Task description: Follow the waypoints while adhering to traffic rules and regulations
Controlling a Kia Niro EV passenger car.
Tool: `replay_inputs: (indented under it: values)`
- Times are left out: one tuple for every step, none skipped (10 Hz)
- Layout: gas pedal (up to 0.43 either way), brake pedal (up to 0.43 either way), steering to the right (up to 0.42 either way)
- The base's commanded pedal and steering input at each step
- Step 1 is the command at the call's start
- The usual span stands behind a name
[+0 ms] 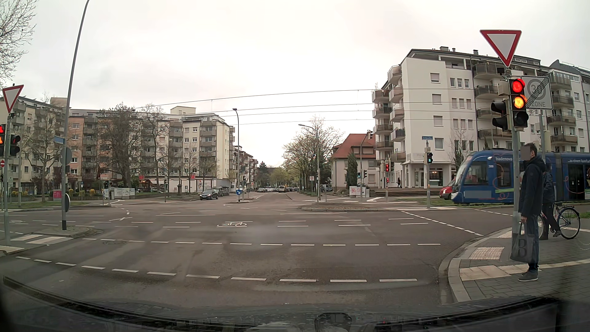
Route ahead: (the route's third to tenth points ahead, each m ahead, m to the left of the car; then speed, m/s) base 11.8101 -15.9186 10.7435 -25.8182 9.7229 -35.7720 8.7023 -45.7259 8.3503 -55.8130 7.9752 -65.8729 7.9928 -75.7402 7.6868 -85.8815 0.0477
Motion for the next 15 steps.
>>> replay_inputs:
  values:
    - [0.059,0.0,-0.079]
    - [0.197,0.0,-0.075]
    - [0.209,0.0,-0.071]
    - [0.228,0.0,-0.066]
    - [0.248,0.0,-0.06]
    - [0.248,0.0,-0.051]
    - [0.248,0.0,-0.041]
    - [0.268,0.0,-0.033]
    - [0.28,0.0,-0.025]
    - [0.28,0.0,-0.018]
    - [0.28,0.0,-0.012]
    - [0.28,0.0,-0.006]
    - [0.28,0.0,-0.002]
    - [0.28,0.0,0.003]
    - [0.28,0.0,0.005]
